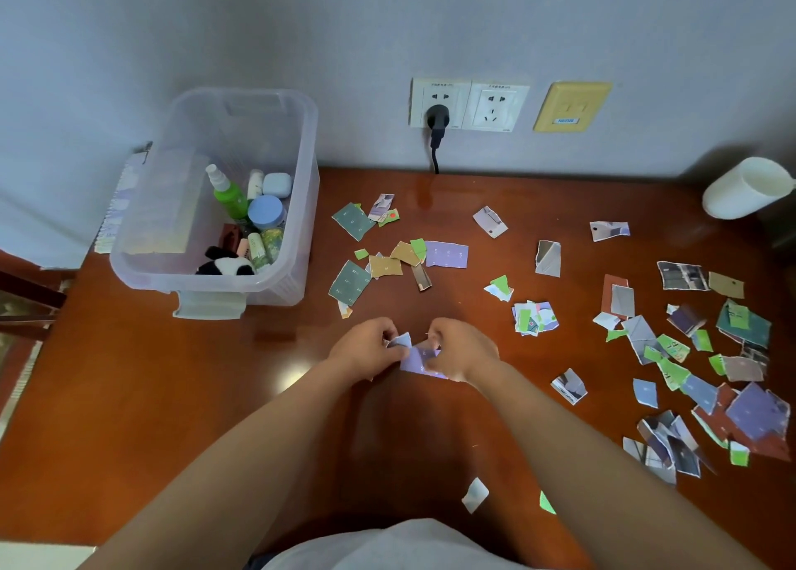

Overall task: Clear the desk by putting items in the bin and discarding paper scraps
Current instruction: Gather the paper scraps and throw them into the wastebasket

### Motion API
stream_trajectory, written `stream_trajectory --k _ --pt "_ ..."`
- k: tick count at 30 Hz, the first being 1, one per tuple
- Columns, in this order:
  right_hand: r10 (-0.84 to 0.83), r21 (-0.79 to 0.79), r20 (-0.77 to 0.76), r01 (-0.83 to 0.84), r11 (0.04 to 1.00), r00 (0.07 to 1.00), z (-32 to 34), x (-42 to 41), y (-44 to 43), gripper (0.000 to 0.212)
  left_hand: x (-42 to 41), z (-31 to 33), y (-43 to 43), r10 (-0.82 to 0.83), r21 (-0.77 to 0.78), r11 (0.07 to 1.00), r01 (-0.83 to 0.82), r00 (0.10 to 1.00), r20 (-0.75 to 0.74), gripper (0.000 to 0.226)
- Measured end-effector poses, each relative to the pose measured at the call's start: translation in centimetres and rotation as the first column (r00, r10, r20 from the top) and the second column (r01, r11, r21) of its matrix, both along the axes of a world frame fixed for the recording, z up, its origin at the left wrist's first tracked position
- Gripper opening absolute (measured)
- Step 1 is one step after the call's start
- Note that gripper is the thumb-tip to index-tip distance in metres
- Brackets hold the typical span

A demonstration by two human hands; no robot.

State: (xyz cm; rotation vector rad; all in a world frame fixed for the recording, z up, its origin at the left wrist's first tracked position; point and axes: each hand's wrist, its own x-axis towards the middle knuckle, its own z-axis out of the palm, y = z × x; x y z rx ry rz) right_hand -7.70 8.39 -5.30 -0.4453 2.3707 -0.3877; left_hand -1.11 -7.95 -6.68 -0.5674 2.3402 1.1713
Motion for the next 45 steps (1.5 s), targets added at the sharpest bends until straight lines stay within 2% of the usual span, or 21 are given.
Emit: stream_trajectory --k 2,4,6,8,10,11,17,21,25,29,33,37,41,45 --pt "-0.178 -0.121 0.139 0.195 0.973 0.974 0.1 0.1 0.4 0.02 0.0 0.3 0.1 0.076 0.084 0.994 -0.075 0.997 -0.008 0.017" --pt "-0.339 -0.223 0.313 0.416 0.881 0.887 0.9 0.4 0.6 0.016 0.0 0.8 0.3 0.182 0.188 0.965 -0.182 0.983 0.019 0.014" --pt "-0.455 -0.247 0.514 0.633 0.733 0.727 2.1 1.1 0.8 0.019 0.1 1.4 0.7 0.325 0.309 0.889 -0.338 0.941 0.094 0.012" --pt "-0.485 -0.245 0.681 0.794 0.556 0.549 3.1 1.8 0.9 0.019 0.5 2.1 1.1 0.444 0.456 0.753 -0.475 0.878 0.181 0.013" --pt "-0.444 -0.237 0.789 0.877 0.418 0.425 3.9 2.6 0.8 0.019 1.3 2.9 1.0 0.509 0.583 0.606 -0.541 0.827 0.238 0.018" --pt "-0.412 -0.232 0.823 0.895 0.382 0.39 4.4 3.1 0.6 0.019 1.8 3.3 0.9 0.524 0.631 0.549 -0.548 0.814 0.251 0.019" --pt "-0.308 -0.208 0.896 0.916 0.344 0.32 6.8 7.2 -2.9 0.019 6.9 5.2 -1.9 0.596 0.804 0.238 -0.546 0.735 0.322 0.014" --pt "-0.232 -0.269 0.881 0.841 0.47 0.412 7.1 10.3 -7.1 0.017 11.7 6.2 -5.2 0.679 0.826 0.066 -0.56 0.631 0.374 0.01" --pt "-0.14 -0.321 0.859 0.732 0.601 0.492 7.0 14.4 -12.2 0.014 17.4 6.5 -9.6 0.728 0.842 -0.045 -0.538 0.559 0.397 0.019" --pt "-0.079 -0.313 0.877 0.688 0.655 0.474 6.2 19.6 -18.5 0.015 23.8 6.8 -14.8 0.736 0.859 -0.142 -0.492 0.528 0.423 0.017" --pt "-0.033 -0.277 0.905 0.647 0.71 0.424 5.4 25.3 -25.0 0.016 30.0 6.6 -19.7 0.766 0.871 -0.187 -0.454 0.488 0.419 0.018" --pt "0.003 -0.235 0.93 0.588 0.774 0.367 3.9 31.4 -31.6 0.014 37.0 4.9 -24.6 0.806 0.859 -0.273 -0.433 0.384 0.45 0.021" --pt "0.028 -0.194 0.943 0.479 0.856 0.333 1.1 37.9 -37.3 0.031 44.2 1.7 -28.5 0.84 0.835 -0.302 -0.46 0.286 0.461 0.026" --pt "0.007 -0.149 0.937 0.381 0.912 0.349 -3.0 43.6 -41.3 0.034 49.8 -2.5 -31.1 0.849 0.777 -0.367 -0.511 0.158 0.504 0.032"
